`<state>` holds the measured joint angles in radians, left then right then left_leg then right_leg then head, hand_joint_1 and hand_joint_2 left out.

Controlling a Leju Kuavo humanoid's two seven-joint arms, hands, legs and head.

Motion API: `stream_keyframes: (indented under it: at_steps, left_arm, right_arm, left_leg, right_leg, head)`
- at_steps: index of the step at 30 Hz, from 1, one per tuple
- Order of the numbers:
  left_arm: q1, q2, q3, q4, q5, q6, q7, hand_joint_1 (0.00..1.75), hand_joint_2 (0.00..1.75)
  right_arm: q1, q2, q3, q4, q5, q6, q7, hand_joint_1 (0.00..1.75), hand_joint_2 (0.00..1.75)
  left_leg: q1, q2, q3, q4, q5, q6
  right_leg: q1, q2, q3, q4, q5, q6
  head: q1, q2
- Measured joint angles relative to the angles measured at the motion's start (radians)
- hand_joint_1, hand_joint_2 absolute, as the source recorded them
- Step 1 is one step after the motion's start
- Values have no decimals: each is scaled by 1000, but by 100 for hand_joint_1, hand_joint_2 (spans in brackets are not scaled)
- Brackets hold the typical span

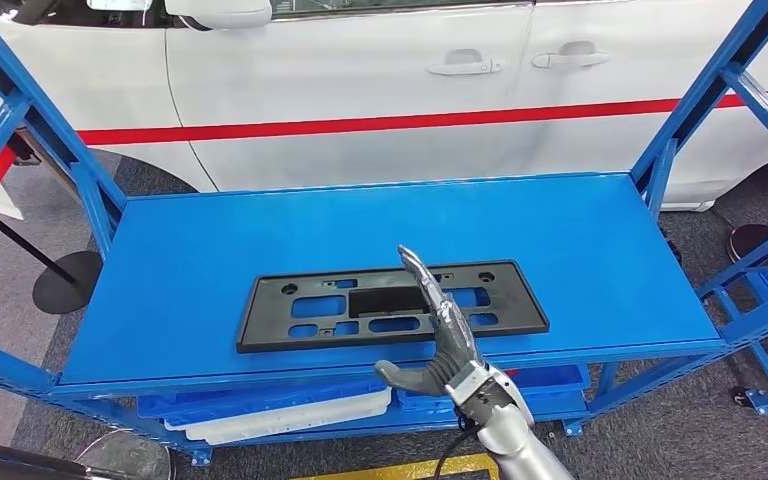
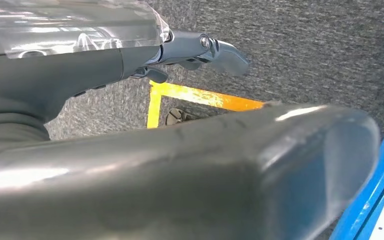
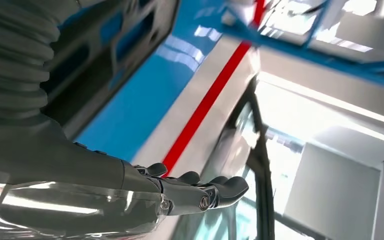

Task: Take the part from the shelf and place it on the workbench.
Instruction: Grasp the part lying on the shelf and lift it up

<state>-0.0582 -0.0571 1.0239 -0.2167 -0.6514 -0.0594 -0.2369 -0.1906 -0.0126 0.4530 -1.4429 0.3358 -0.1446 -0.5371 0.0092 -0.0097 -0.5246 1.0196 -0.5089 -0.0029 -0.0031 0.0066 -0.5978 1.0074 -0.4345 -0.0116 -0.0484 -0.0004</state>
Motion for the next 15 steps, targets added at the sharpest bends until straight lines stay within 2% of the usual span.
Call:
stream_keyframes:
  at_steps: [1,2,4,5,6,7,8,9,10,11,15]
  left_arm:
    - [-1,0,0,0,-5,1,0,0,0]
    - [0,-1,0,0,-10,1,0,0,0]
    - [0,-2,0,0,-18,0,0,0,0]
    - [1,-2,0,0,-22,-1,0,0,0]
    - [2,-2,0,0,-24,-1,0,0,0]
    - [2,-2,0,0,-27,-1,0,0,0]
    - [2,-2,0,0,-29,-2,0,0,0]
    - [1,-2,0,0,-30,-2,1,0,0]
    - [0,-2,0,0,-31,-3,1,0,0]
    - [-1,-2,-1,0,-32,-4,1,0,0]
    - [1,-3,-1,0,-38,-8,2,0,0]
  right_arm:
    - [-17,3,5,17,66,-62,15,0,175]
    - [-32,6,11,37,129,-116,32,0,175]
    - [-52,10,29,78,260,-208,73,0,175]
    - [-58,11,41,98,326,-244,96,0,175]
    - [-63,12,53,117,387,-271,118,0,175]
    - [-69,13,66,133,440,-288,138,0,175]
    - [-75,14,79,148,484,-298,155,0,175]
    - [-81,15,89,161,514,-304,167,0,175]
    - [-86,16,97,171,534,-308,175,0,175]
    - [-90,17,103,179,546,-310,181,0,175]
    - [-102,18,121,209,609,-311,199,0,175]
  left_leg:
    - [0,1,-15,35,-19,-3]
    - [2,2,-43,93,-46,-4]
    - [3,2,-121,230,-96,-8]
    - [3,2,-150,271,-99,-9]
    - [3,2,-161,273,-81,-9]
    - [3,3,-152,235,-45,-8]
    - [3,3,-128,166,2,-6]
    - [1,4,-100,98,37,-4]
    - [0,4,-78,45,59,0]
    - [-1,4,-66,14,68,4]
    - [-2,2,-60,-4,68,25]
  right_leg:
    - [-2,-1,6,-5,-1,-6]
    - [-1,-3,12,-8,-3,-11]
    - [2,-6,19,-9,-10,-18]
    - [4,-7,23,-8,-13,-19]
    - [5,-7,27,-8,-17,-19]
    - [5,-7,32,-7,-21,-18]
    - [6,-6,39,-6,-26,-17]
    - [8,-6,44,-4,-32,-13]
    - [9,-5,46,-1,-36,-9]
    - [11,-5,46,1,-39,-5]
    - [9,-6,40,14,-53,12]
  head:
    - [0,0]
    - [0,0]
    - [0,0]
    - [0,0]
    - [0,0]
    - [0,0]
    - [0,0]
    - [0,0]
    - [0,0]
    - [0,0]
    - [0,0]
